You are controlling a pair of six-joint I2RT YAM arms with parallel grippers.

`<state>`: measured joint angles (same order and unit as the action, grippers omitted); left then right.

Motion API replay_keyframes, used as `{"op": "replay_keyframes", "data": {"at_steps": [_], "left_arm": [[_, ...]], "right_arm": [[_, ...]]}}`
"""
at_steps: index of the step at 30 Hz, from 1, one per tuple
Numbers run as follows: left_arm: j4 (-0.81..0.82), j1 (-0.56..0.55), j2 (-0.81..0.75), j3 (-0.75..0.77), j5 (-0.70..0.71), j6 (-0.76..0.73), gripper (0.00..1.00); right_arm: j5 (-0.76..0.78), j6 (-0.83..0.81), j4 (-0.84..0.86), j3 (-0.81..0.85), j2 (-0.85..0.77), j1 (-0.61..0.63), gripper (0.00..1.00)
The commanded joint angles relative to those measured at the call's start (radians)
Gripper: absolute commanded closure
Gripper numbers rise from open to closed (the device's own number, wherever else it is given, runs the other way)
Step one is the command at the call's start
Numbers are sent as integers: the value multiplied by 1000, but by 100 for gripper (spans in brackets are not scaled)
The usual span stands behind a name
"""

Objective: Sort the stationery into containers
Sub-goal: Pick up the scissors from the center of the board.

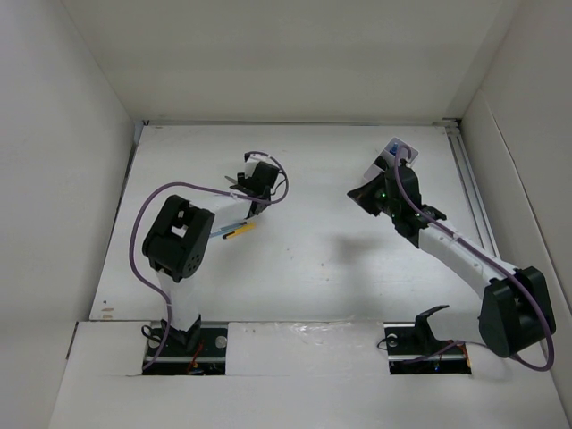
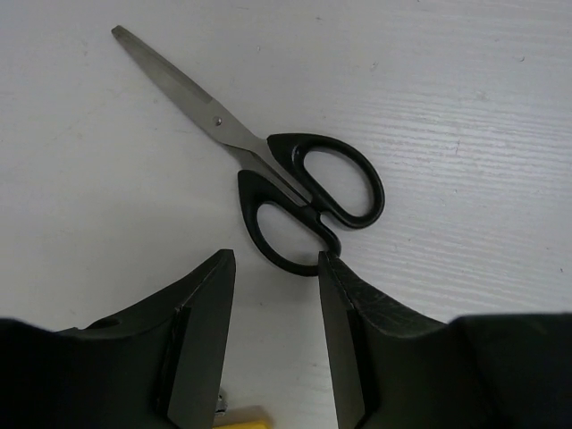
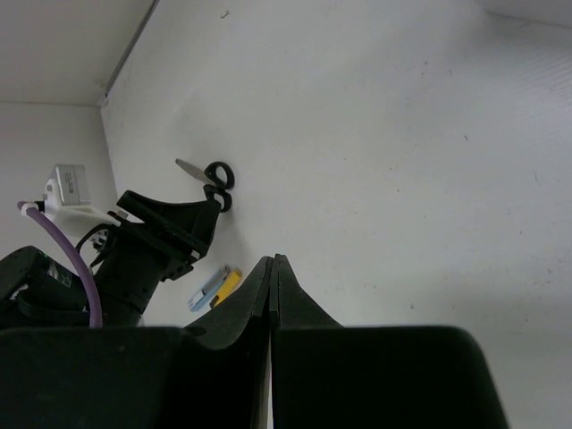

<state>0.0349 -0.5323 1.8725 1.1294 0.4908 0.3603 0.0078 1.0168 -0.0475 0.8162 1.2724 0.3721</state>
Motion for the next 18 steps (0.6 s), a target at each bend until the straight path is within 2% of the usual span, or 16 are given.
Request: {"op": "replay_keyframes", "data": {"at_steps": [1, 11, 18], "left_arm": [[10, -1, 16, 40, -14, -12, 61], [86, -20, -19, 0, -20, -75, 66], [33, 0, 71, 72, -29, -49, 72]], "right_arm": [[-12, -12, 44, 17, 7, -9, 98], [-12, -12, 54, 17, 16, 1, 98], [-3, -12, 54, 17, 27, 1, 98]]}}
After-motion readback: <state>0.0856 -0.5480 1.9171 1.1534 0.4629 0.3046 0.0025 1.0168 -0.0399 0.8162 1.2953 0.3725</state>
